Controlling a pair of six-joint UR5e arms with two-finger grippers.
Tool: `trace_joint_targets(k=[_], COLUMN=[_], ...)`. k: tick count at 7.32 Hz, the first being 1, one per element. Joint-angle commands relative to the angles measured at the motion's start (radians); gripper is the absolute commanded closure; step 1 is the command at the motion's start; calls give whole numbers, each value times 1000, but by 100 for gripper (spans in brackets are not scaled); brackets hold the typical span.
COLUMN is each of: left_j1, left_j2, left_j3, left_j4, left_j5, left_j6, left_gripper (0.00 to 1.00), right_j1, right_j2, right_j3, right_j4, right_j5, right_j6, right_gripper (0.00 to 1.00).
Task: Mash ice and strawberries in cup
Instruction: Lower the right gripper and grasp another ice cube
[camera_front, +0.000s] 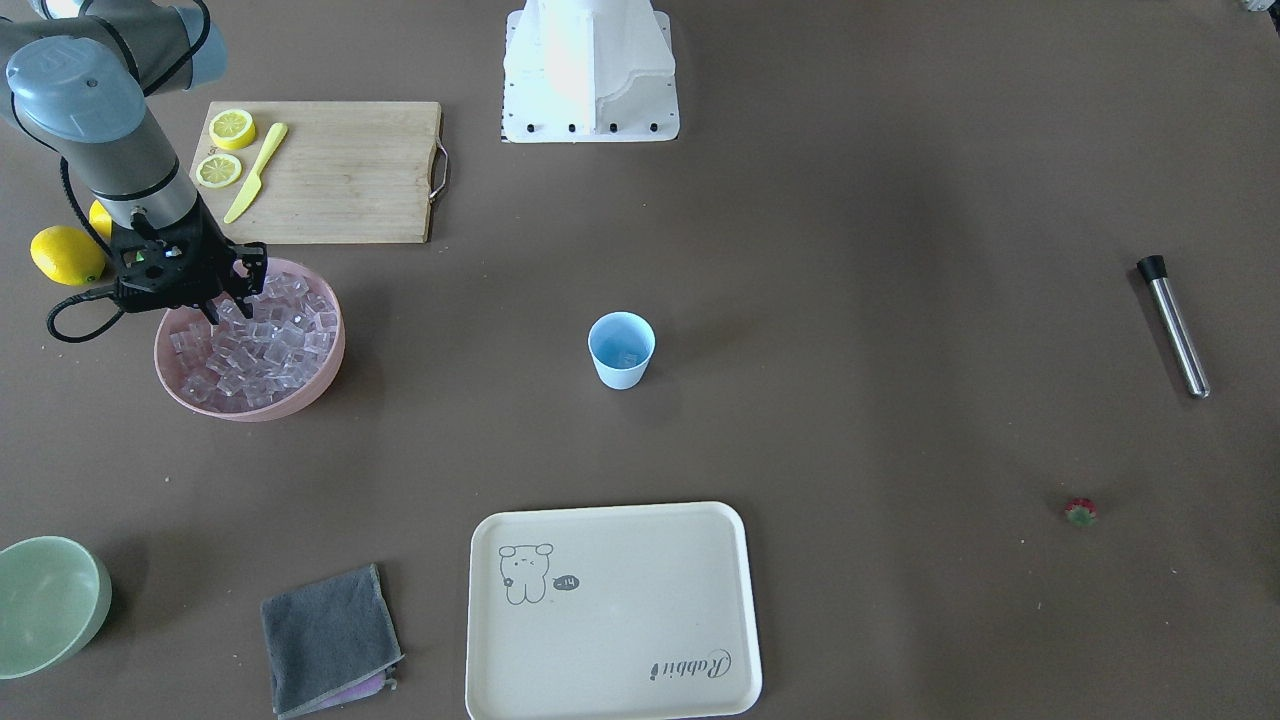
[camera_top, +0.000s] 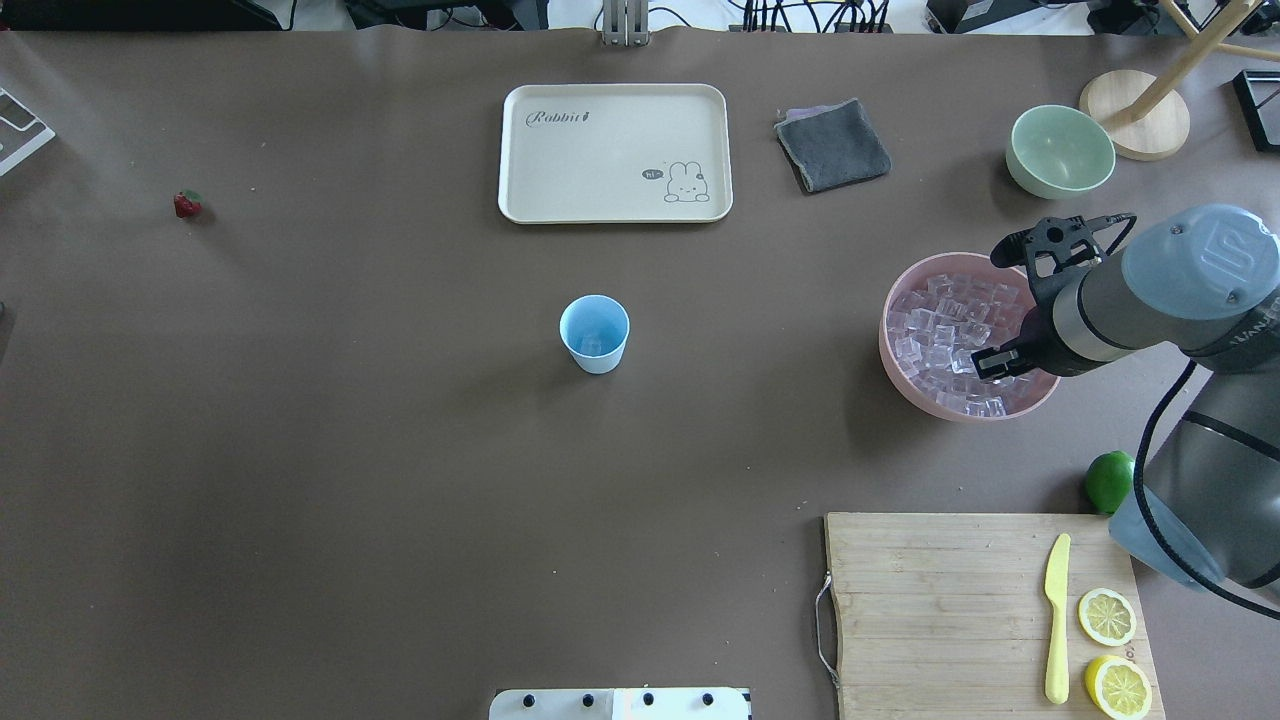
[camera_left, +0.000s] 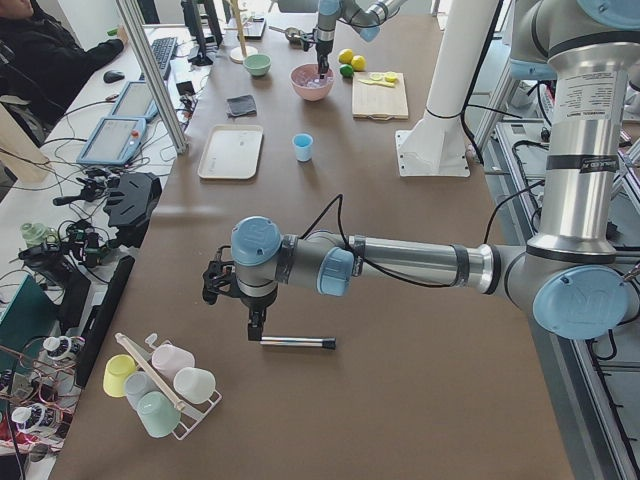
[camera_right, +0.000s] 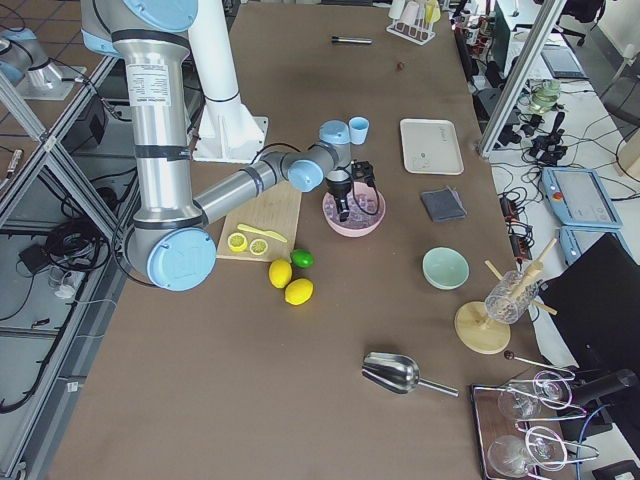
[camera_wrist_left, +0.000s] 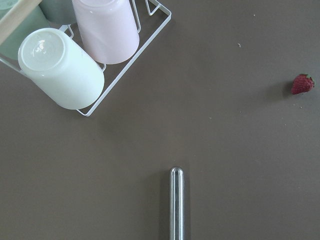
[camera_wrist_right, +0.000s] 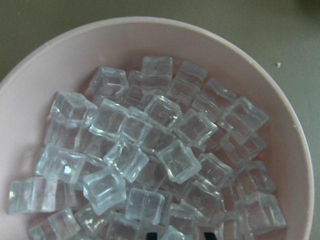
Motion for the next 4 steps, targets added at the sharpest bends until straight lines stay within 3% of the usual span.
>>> trace_joint_targets(k=[1,2,4], left_j1=[-1,-1,0], left_j2=[0,0,0], left_j3=[4,4,4], left_j4=[1,1,1], left_j5=[0,0,0], left_j6=[1,1,1], left_gripper=[1,1,1], right_j1=[-1,19,-11], right_j2=[12,70,382], right_j3=[15,17,-12], right_j4=[-21,-70,-354], right_j5=[4,13,23], right_j6=[0,-2,85], right_gripper=[89,89,91])
